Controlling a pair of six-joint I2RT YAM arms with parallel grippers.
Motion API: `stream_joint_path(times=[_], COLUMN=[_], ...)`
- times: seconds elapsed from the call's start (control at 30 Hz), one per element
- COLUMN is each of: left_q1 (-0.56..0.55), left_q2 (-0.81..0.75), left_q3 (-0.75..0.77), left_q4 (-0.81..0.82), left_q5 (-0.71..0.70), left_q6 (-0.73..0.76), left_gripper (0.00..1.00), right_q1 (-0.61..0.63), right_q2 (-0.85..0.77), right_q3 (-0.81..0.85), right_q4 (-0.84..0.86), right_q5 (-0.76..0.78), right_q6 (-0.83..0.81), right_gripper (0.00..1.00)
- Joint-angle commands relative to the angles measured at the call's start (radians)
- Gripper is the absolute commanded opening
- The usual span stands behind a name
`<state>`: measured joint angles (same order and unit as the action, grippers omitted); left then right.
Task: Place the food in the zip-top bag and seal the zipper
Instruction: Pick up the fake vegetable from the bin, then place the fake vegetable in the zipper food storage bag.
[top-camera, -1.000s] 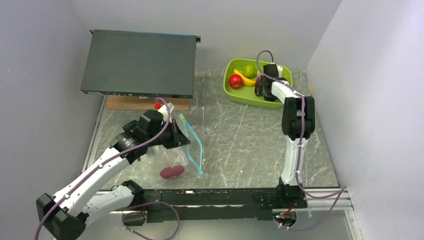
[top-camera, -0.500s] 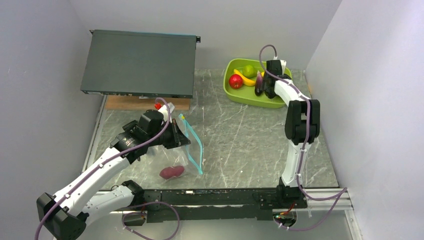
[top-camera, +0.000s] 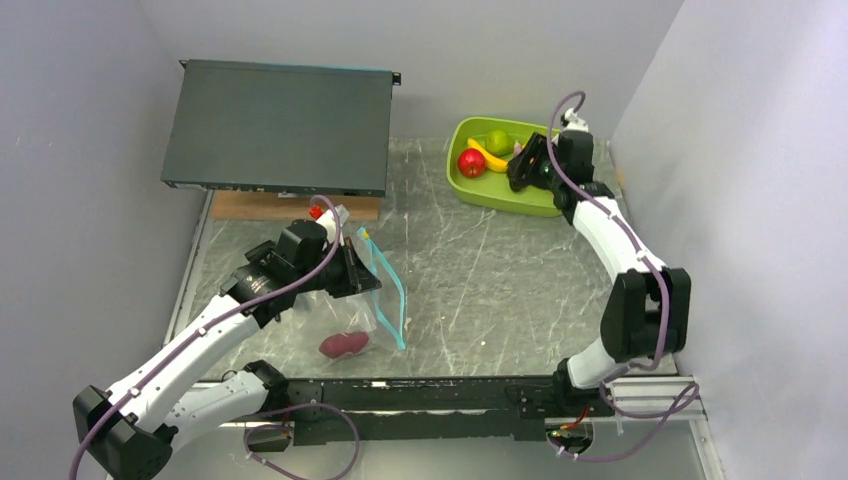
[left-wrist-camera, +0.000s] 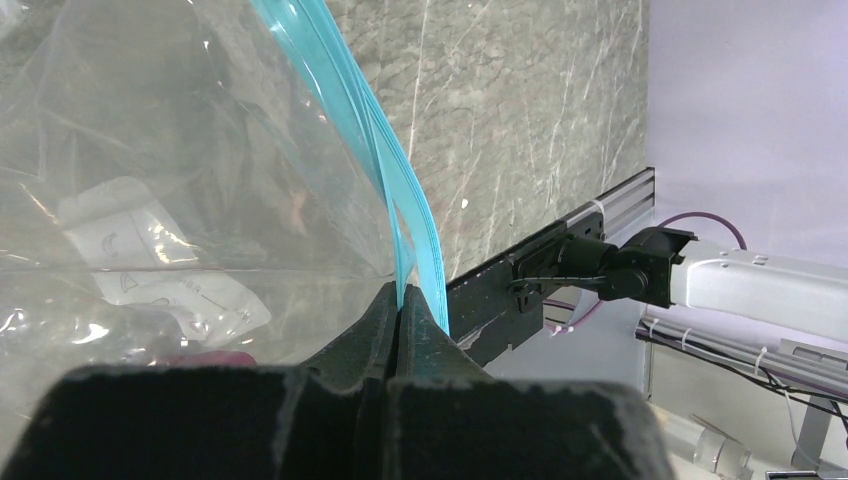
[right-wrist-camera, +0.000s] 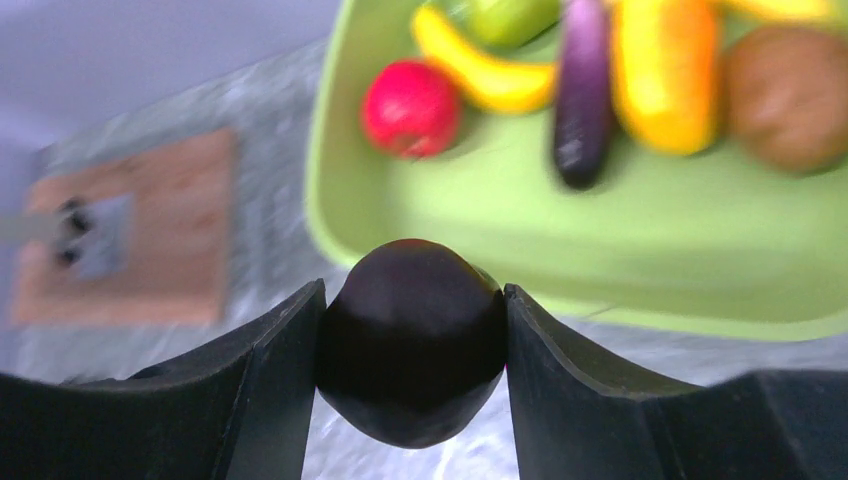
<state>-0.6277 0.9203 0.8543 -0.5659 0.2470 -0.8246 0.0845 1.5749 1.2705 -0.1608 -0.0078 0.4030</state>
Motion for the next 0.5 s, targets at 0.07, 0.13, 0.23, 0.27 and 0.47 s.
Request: stream_joint_path(times=[0.07, 0.13, 0.23, 0.27, 0.47], left_q1=[0.003, 0.002, 0.002, 0.002, 0.002], left_q2=[-0.003, -0.003, 0.0, 0.002, 0.019], left_q3=[0.005, 0.005, 0.006, 0.009, 0.04], left_q4=[0.045, 0.049, 0.054, 0.055, 0.03], left_q5=[0.022, 0.023, 0.024, 0.025, -0.001], left_q6=[0.009, 0.01, 0.012, 0.014, 0.038], left_gripper=[0.0, 0.0, 0.0, 0.0, 0.0], right_q1=[0.01, 0.024, 0.057, 0.07, 0.255], right_q2=[-0.12, -0.132, -0.133, -0.131, -0.173], right_q3=[-0.274, -0.352, -0.449, -0.485, -0.594], right_q4=[0.423, 0.53, 0.684, 0.74, 0.892], right_q5=[-0.64, -0.728, -0.835, -0.865, -0.907], right_q6=[0.344, 0.459, 0.595, 0.638, 0.656], right_gripper=[0.0, 0.0, 0.0, 0.0, 0.0])
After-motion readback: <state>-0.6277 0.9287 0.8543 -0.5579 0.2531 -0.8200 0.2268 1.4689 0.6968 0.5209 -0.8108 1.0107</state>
